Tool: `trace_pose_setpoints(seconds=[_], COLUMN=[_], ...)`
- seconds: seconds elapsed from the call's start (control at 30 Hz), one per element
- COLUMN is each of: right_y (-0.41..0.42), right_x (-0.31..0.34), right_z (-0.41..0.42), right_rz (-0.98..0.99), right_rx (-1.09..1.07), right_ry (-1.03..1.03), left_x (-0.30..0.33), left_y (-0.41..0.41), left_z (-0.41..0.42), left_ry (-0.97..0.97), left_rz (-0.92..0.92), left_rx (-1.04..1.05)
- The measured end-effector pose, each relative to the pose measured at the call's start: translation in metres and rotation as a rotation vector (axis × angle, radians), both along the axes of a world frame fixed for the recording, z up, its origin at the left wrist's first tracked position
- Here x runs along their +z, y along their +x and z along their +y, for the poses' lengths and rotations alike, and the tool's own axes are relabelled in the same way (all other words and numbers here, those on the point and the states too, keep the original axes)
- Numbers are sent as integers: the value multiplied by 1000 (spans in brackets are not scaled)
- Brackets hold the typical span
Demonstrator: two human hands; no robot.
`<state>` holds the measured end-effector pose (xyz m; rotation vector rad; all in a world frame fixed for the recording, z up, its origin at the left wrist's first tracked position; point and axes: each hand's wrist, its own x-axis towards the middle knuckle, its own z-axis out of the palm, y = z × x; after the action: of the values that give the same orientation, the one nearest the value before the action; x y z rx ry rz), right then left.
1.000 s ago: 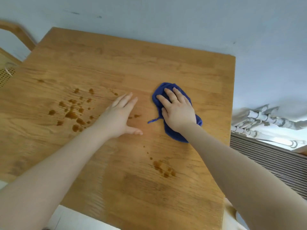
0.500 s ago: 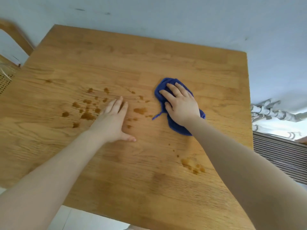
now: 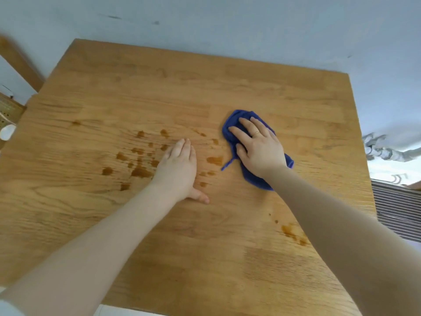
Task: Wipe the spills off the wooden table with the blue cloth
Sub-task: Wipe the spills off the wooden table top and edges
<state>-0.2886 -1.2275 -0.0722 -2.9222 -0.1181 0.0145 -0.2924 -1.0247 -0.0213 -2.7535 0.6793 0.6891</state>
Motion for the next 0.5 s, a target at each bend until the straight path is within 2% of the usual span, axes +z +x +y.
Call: trace_pose_setpoints(seconds=[0.1, 0.23, 0.3, 0.4, 0.5], right_y=[-30, -49, -28, 7, 20], right_x=[-1, 1, 0, 0, -2], right_z=[17, 19, 13, 13, 18], right_rz=[-85, -58, -60, -37, -4], right_rx=[115, 316, 247, 27, -29], right_ry=[-7, 22, 46, 54, 11], left_x=[-3, -5, -3, -6, -10], left_y=[-2, -1, 2, 1, -1], left_z=[5, 7, 5, 6, 11], left_ry=[-38, -83, -77, -84, -139], left_rz=[6, 26, 24, 23, 38], left_rx=[-5, 24, 5, 13, 37])
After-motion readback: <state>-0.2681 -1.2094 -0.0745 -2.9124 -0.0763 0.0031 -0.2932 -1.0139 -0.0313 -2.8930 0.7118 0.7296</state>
